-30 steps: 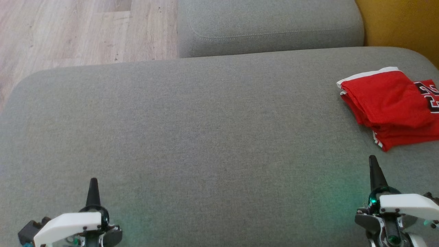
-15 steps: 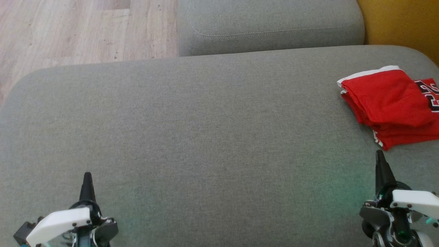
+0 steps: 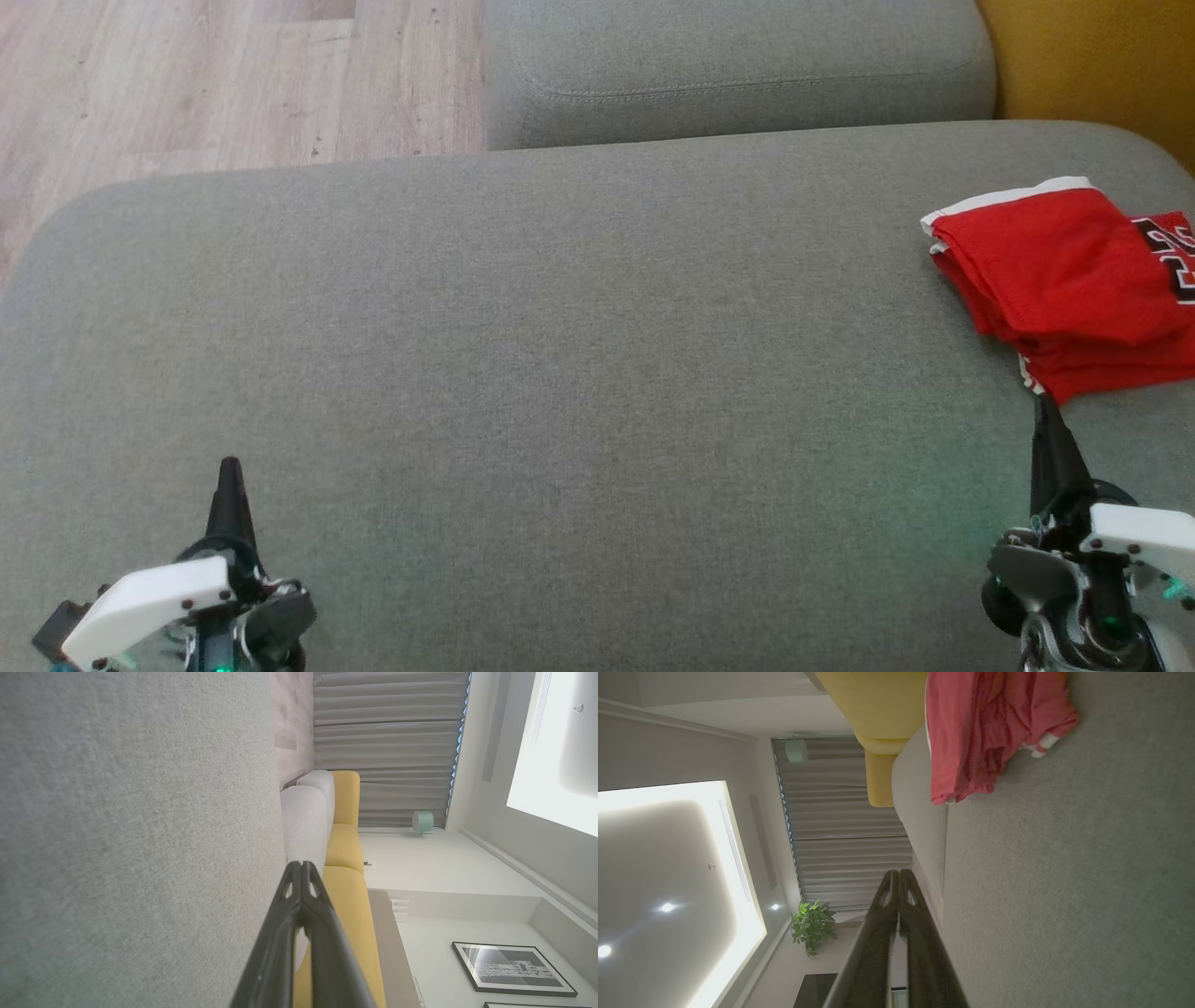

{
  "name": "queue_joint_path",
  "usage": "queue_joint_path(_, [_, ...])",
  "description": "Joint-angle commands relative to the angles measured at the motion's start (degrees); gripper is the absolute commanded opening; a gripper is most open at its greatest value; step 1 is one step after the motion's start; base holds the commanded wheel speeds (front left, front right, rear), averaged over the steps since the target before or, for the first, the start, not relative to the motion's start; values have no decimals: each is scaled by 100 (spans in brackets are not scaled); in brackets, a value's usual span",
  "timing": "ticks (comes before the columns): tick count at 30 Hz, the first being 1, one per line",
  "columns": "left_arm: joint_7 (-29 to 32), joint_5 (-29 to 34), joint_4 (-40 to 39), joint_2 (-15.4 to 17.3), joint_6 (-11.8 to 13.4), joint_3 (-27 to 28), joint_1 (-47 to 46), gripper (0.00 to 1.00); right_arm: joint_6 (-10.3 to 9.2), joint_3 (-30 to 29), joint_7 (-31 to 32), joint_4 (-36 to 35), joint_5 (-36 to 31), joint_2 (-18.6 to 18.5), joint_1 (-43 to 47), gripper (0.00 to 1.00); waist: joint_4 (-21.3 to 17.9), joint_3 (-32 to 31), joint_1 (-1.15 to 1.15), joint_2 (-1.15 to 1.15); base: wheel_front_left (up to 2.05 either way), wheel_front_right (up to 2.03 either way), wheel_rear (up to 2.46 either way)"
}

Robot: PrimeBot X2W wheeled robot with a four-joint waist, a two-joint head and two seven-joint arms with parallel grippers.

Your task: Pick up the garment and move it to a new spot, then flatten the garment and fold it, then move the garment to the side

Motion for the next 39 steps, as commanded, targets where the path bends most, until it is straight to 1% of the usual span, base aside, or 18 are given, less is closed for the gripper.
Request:
queue_joint_path(1, [26,-21,-209,26,-38,229,-277,0,21,100,24,-218,24,-96,-286,0,0,-1,0,0,0,0,0])
queue_joint_path(39, [36,-11,-209,17,-38,241,-278,0,21,42,71,-214,-24,-55,-291,0,0,-1,0,0,0,0,0])
